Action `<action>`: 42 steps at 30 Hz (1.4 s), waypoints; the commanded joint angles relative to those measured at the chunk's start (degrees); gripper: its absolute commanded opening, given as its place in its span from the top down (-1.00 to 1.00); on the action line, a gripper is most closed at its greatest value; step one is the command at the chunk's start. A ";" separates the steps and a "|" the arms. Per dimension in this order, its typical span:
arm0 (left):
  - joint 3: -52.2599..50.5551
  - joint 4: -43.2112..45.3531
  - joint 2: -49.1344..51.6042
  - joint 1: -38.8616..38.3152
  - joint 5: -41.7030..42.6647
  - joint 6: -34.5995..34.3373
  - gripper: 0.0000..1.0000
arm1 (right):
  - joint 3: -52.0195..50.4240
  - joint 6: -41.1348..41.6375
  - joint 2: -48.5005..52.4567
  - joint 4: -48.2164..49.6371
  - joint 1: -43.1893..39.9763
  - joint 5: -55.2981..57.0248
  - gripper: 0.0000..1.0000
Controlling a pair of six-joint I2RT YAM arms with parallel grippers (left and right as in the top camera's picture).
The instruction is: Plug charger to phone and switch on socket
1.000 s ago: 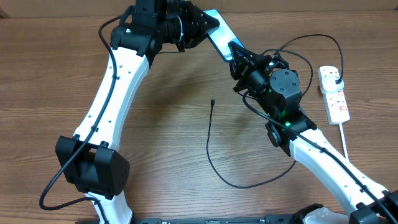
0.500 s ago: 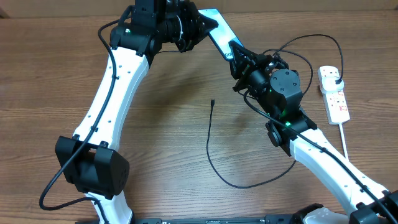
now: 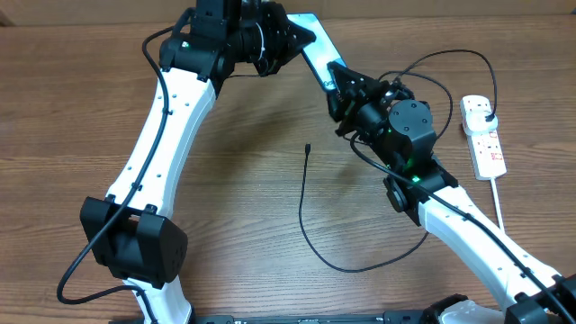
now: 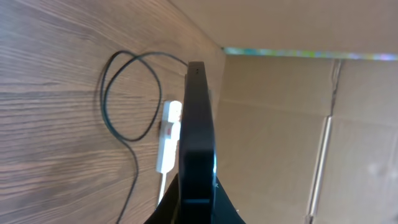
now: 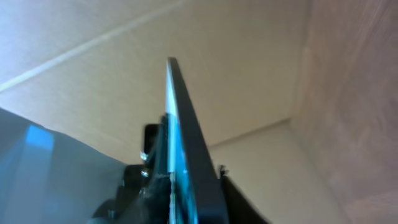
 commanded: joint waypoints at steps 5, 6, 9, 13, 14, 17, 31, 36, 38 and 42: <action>0.66 -4.37 -0.24 3.56 1.38 13.09 0.91 | 1.07 -8.72 0.57 -5.70 0.26 -2.01 -0.03; 0.66 -5.29 -0.24 4.07 1.38 14.58 0.91 | 1.07 -10.54 0.57 -7.08 0.26 -1.99 -0.09; 0.66 -8.61 -0.24 5.92 2.29 20.44 0.92 | 1.07 -15.93 0.55 -10.60 -0.09 -1.99 -0.26; 0.66 -12.28 -0.24 8.74 6.01 29.57 0.92 | 1.07 -23.93 0.55 -16.22 -1.05 -2.01 -0.49; 0.66 -13.07 -0.24 9.42 7.10 31.54 0.92 | 1.07 -26.56 0.55 -17.86 -1.29 -2.01 -0.54; 0.63 -16.72 -0.24 11.76 10.82 38.23 0.91 | 1.07 -34.36 0.55 -22.67 -1.70 -2.32 -0.62; 0.63 -36.63 -0.24 16.15 19.43 62.97 0.91 | 1.07 -63.14 0.55 -40.35 -1.73 -9.20 -0.42; 0.59 -39.23 -0.24 16.92 19.85 64.54 0.92 | 1.16 -65.44 0.55 -42.60 -1.73 -10.40 -0.18; 0.55 -38.51 -0.22 18.01 21.16 64.52 0.91 | 1.88 -67.08 0.55 -43.45 -1.75 -11.32 -0.15; 0.55 -37.99 1.20 21.05 27.04 64.32 0.91 | 5.16 -69.66 0.61 -48.46 -1.79 -10.69 -0.13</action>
